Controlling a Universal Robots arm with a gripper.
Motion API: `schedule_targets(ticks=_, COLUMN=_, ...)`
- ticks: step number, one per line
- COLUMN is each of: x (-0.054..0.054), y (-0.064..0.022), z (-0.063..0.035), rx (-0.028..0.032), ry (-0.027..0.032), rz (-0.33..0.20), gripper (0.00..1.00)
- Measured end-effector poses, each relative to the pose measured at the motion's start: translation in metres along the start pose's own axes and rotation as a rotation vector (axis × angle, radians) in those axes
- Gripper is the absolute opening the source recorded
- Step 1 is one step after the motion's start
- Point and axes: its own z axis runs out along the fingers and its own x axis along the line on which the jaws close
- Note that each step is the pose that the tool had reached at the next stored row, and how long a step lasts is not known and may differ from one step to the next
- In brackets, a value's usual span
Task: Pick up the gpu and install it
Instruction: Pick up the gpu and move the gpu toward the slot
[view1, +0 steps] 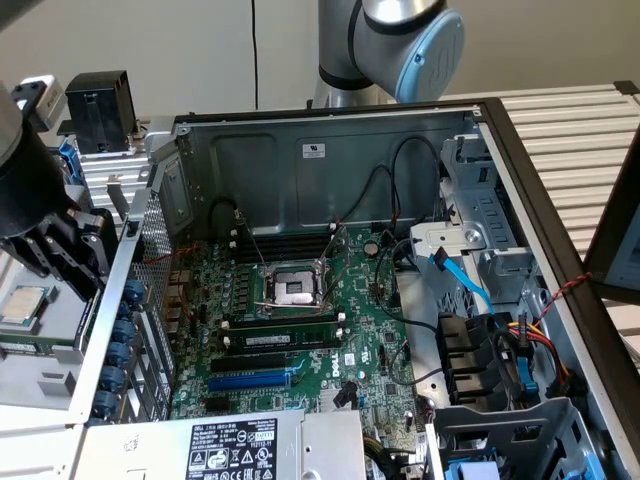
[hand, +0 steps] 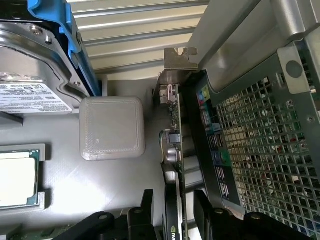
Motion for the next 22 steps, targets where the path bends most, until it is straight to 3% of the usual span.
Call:
schedule_targets(ticks=11, x=0.001, y=-0.0011, z=0.0087, rx=-0.004, ry=0.0014, rz=0.011, gripper=0.45)
schedule_targets(ticks=22, x=0.001, y=-0.0012, z=0.0118, rx=-0.0038, ry=0.0002, rz=0.022, gripper=0.45)
